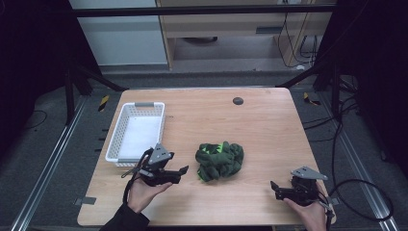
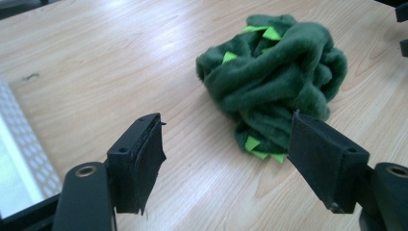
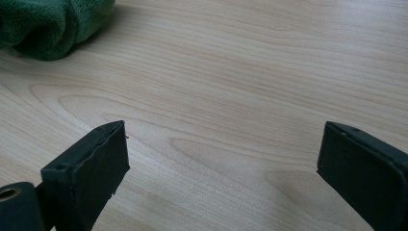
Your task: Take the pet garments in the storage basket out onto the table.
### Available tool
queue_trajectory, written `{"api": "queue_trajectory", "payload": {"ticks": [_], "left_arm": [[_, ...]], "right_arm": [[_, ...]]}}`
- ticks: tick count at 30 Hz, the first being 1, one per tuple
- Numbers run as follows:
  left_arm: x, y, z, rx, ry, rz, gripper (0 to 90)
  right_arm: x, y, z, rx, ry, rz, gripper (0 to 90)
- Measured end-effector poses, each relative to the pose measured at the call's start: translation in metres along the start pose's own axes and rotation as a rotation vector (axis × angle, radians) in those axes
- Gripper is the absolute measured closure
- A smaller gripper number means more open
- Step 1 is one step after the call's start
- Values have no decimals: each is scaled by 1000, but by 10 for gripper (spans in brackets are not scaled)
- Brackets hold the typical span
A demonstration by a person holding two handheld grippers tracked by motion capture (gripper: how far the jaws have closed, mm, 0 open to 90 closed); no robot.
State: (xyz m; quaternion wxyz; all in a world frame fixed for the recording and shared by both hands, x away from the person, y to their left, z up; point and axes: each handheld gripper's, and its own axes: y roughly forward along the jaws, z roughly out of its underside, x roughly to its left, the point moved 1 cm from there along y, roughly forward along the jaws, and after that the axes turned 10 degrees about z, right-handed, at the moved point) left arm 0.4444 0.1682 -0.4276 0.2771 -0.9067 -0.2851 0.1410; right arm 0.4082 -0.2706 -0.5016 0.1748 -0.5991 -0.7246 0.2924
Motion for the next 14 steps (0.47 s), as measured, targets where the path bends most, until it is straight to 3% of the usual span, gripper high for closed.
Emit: {"api": "queue_trajectory", "payload": {"ticks": [3, 14], "left_arm": [[1, -3, 12, 0, 2, -15, 277], [9, -19, 48, 10, -59, -34, 271]], "right_arm": [[0, -1, 0, -1, 5, -4, 41], [-1, -2, 2, -12, -9, 9, 41]]}}
